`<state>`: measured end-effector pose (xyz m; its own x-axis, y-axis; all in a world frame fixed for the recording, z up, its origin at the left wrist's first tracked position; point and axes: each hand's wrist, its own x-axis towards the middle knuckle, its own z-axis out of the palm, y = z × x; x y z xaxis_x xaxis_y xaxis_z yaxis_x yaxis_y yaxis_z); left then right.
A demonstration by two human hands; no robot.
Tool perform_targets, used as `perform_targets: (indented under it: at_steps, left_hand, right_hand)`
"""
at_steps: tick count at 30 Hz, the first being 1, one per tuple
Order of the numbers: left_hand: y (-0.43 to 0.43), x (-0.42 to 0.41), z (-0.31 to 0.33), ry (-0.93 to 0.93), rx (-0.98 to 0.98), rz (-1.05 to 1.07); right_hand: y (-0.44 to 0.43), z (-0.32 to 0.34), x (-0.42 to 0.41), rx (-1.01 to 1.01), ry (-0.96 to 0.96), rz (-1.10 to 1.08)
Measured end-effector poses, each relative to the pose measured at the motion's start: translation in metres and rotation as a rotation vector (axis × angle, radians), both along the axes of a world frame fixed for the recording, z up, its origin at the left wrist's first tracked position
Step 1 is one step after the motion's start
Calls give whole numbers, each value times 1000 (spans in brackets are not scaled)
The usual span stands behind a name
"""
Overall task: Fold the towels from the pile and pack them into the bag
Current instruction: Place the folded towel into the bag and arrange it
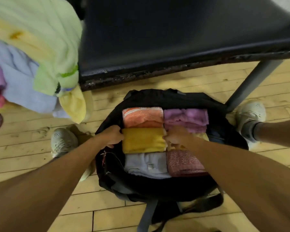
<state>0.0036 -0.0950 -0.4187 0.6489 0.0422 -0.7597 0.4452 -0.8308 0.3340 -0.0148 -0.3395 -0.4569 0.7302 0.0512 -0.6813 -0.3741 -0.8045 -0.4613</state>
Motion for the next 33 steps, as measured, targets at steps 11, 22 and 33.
perform_targets:
  at_steps: [11,22,33]
  left_hand:
    - [-20,-23,210,-404,-209,-285]
    - [86,-7,263,-1022,-78,-74]
    - [123,1,236,-1024,145,-284]
  right_hand:
    - [15,206,9,266,-111,239]
    - [100,291,46,588,-516,-17]
    - [192,244,76,239,-731,127]
